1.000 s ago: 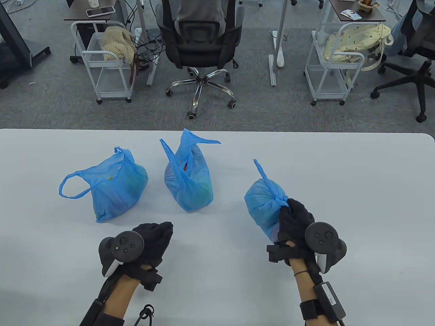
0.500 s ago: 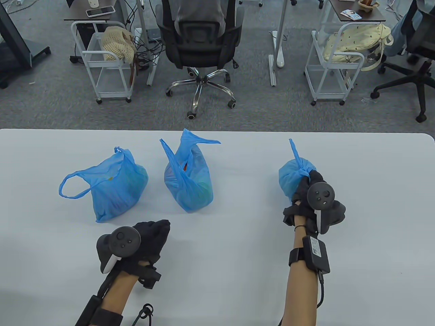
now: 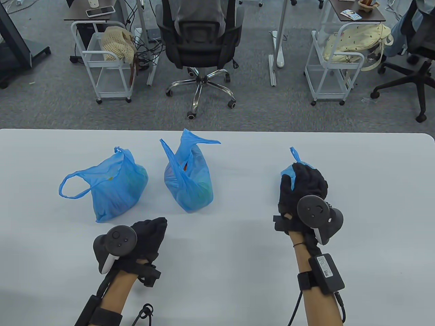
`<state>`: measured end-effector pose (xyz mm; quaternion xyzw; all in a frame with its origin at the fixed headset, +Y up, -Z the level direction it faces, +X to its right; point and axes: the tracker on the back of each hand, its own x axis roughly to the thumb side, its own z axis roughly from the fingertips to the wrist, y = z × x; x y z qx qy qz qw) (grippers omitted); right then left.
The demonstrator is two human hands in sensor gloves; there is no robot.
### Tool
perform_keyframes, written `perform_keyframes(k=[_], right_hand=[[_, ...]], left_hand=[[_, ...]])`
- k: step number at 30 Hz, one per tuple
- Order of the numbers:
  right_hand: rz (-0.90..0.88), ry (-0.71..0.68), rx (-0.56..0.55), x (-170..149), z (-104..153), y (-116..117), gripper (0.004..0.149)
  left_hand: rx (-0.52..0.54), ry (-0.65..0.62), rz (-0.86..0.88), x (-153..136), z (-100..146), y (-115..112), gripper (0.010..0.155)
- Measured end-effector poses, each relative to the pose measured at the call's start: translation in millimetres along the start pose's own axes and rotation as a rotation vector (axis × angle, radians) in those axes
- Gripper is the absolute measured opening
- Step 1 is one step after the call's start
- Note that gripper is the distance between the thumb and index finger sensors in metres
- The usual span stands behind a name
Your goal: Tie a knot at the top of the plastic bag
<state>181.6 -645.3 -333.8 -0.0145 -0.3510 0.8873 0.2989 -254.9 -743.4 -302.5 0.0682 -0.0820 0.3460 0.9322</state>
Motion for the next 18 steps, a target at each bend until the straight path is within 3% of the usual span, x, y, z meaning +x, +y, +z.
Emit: perform_keyframes(k=[3, 8, 9, 14, 15, 17, 18], right_hand=[[-0.08, -0.039, 0.055, 13.2, 28.2, 4.5, 0.053], [-0.101, -0.003, 0.156, 1.0, 78.3, 37.8, 0.053], [-0.087, -0.003, 0.203, -0.4, 79.8, 40.8, 0.054], [-0.074, 0.007, 0.147, -4.4, 77.9, 32.7, 0.053], [-0.074, 0.013, 0.159, -7.2, 78.7, 33.0, 0.053], [-0.055, 0.017, 0.176, -12.7, 81.0, 34.5, 0.053], [-0.037, 0.014, 0.185, -16.1, 82.2, 36.3, 0.053]], left_hand=[[0.016, 0.002, 0.008, 0.6, 1.1, 0.6, 0.054], [0.043, 0.014, 0.032, 1.3, 2.9, 1.1, 0.054], [0.043, 0.017, 0.037, 1.3, 3.1, 0.9, 0.054], [0.086, 0.047, 0.019, 1.6, 5.8, -0.2, 0.054], [0.094, 0.052, 0.012, 1.5, 6.3, -1.0, 0.046], [0.1, 0.07, 0.014, 1.6, 7.3, -2.6, 0.055], [0.102, 0.079, 0.024, 1.9, 7.8, -3.6, 0.046]])
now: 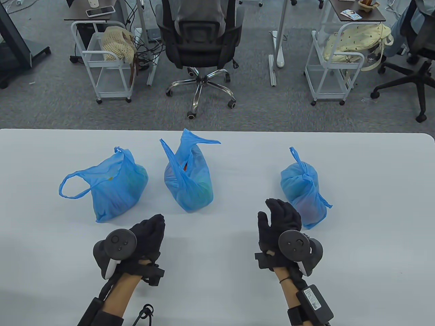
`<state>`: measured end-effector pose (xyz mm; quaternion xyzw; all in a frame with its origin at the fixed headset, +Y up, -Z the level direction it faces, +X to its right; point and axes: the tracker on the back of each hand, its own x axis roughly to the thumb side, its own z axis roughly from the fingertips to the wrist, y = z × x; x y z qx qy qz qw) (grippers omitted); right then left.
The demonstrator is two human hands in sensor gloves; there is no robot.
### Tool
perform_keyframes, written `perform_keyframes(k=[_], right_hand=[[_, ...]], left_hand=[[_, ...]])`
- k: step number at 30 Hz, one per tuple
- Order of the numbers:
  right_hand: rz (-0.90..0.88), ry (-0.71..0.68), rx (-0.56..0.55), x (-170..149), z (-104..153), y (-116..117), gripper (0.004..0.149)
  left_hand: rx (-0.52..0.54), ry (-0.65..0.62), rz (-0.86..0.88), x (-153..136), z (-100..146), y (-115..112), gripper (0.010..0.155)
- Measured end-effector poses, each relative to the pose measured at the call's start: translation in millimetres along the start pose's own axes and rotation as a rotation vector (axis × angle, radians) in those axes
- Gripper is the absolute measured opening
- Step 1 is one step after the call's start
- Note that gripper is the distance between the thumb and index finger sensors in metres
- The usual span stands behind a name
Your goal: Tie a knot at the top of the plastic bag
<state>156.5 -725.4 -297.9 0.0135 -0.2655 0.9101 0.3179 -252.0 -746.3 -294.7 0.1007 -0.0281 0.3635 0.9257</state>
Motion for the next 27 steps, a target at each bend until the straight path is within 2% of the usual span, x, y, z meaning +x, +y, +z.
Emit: perform_keyframes(k=[1, 7, 11, 16, 19, 23, 27], right_hand=[[0.023, -0.003, 0.015, -3.5, 0.3, 1.8, 0.053], [0.172, -0.052, 0.047, -17.2, -4.8, 4.2, 0.052], [0.262, -0.1, 0.05, -20.6, -9.4, 3.4, 0.051], [0.28, -0.078, 0.085, -27.1, -11.4, 8.5, 0.05], [0.304, -0.107, 0.09, -25.8, -13.7, 8.8, 0.049], [0.369, -0.142, 0.107, -25.3, -15.3, 7.4, 0.046], [0.365, -0.126, 0.12, -28.5, -15.7, 6.9, 0.045]], left_hand=[[0.003, 0.012, 0.015, 0.6, 1.0, -1.0, 0.055], [0.01, 0.171, 0.189, 15.3, 5.7, -10.0, 0.058], [0.017, 0.235, 0.139, 26.6, -1.6, -17.2, 0.06], [0.008, 0.338, 0.205, 41.6, -22.7, -31.7, 0.068], [0.035, 0.339, 0.164, 56.0, -39.3, -36.3, 0.071], [0.068, 0.352, 0.075, 71.2, -59.5, -41.3, 0.083], [0.083, 0.388, 0.002, 78.9, -80.6, -56.0, 0.09]])
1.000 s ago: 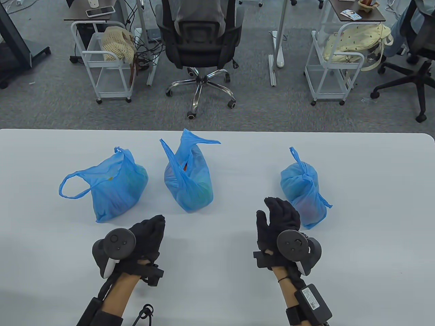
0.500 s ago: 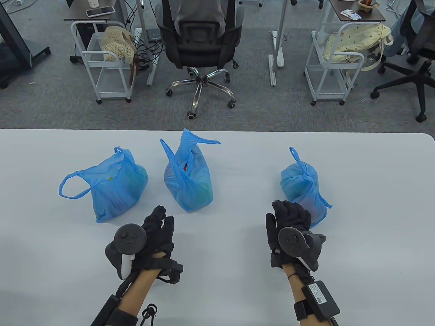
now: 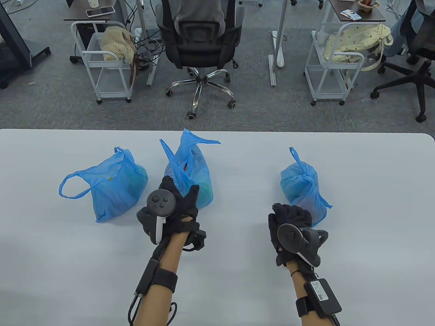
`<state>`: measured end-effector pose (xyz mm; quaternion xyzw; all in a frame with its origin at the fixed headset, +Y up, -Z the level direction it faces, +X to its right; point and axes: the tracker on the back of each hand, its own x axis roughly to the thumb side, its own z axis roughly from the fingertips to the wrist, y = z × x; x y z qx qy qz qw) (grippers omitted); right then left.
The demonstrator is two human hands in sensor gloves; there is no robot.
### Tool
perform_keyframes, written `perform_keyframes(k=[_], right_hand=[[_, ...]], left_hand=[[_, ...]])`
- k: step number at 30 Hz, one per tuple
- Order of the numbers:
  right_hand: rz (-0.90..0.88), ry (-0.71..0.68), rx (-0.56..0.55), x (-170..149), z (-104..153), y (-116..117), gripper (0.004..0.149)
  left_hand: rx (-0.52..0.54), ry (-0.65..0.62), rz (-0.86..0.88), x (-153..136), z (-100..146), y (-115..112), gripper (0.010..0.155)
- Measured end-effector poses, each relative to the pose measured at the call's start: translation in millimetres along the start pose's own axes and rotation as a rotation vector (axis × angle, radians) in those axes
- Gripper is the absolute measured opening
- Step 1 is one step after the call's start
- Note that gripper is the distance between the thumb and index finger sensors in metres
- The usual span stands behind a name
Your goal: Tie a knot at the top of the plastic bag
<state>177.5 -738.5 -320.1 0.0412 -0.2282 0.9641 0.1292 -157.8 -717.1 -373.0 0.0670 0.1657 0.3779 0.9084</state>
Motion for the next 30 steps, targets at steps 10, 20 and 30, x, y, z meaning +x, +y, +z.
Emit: perform_keyframes(k=[10, 20, 30], right_hand=[[0.021, 0.018, 0.012, -9.2, -4.4, -1.0, 0.043], [0.038, -0.036, 0.021, -0.3, -5.5, -0.4, 0.043], [-0.041, -0.005, 0.015, -3.5, -6.3, -0.4, 0.043]], left_hand=[[0.217, 0.152, -0.115, 7.1, -30.6, -21.0, 0.07], [0.281, 0.054, 0.036, -9.7, -33.4, -1.4, 0.04], [0.236, -0.176, 0.344, -1.8, -21.3, 37.5, 0.038]])
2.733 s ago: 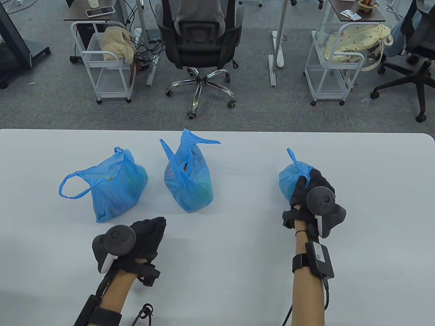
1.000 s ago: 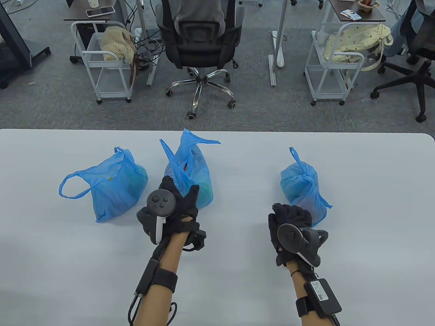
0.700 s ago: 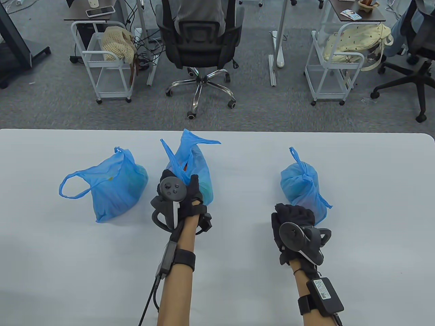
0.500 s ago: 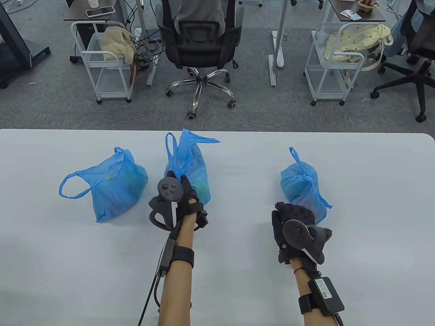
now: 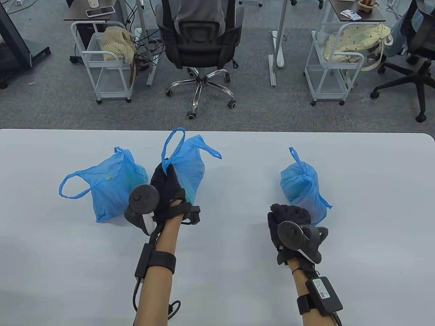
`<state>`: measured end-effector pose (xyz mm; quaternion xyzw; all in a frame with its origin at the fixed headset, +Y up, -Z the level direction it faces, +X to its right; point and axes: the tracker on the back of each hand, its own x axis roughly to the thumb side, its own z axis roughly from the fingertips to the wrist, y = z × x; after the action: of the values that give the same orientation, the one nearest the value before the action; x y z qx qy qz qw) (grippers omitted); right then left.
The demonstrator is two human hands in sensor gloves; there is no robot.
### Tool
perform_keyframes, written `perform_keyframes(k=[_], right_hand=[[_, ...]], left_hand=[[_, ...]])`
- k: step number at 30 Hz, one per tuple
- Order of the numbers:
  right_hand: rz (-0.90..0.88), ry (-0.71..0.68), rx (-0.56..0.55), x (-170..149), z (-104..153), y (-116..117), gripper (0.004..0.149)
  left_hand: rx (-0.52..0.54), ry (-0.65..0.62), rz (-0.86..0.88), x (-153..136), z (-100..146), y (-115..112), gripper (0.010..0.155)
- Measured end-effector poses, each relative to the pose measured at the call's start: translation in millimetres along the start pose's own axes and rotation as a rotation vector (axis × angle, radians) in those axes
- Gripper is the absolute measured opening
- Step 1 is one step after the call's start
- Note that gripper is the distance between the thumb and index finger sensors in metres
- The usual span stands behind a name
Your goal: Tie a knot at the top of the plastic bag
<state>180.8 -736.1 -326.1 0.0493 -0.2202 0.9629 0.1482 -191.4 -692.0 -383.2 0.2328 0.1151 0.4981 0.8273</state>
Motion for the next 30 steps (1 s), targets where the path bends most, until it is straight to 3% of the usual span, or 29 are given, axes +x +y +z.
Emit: perform_keyframes(k=[9, 15, 18, 23, 28, 30], right_hand=[[-0.352, 0.087, -0.09, -14.8, 0.8, -9.8, 0.042], [-0.636, 0.09, -0.179, -14.5, 1.5, -17.6, 0.042], [-0.72, 0.053, -0.123, -9.5, -0.3, -16.7, 0.044], [-0.723, -0.048, 0.068, 3.9, -1.9, -8.2, 0.067], [-0.829, -0.125, 0.26, 25.0, 0.3, 2.9, 0.079], [-0.825, -0.135, 0.287, 33.3, 2.9, 7.0, 0.08]], left_hand=[[-0.146, -0.178, 0.258, 37.1, 24.6, 31.4, 0.037], [-0.273, -0.3, 0.268, 43.5, 51.7, 47.7, 0.038], [-0.366, -0.333, 0.307, 31.9, 65.4, 51.6, 0.039], [-0.555, -0.217, 0.483, -6.2, 81.8, 47.4, 0.042], [-0.651, -0.16, 0.548, -45.8, 90.3, 40.3, 0.042], [-0.694, -0.151, 0.543, -49.2, 90.3, 39.7, 0.042]])
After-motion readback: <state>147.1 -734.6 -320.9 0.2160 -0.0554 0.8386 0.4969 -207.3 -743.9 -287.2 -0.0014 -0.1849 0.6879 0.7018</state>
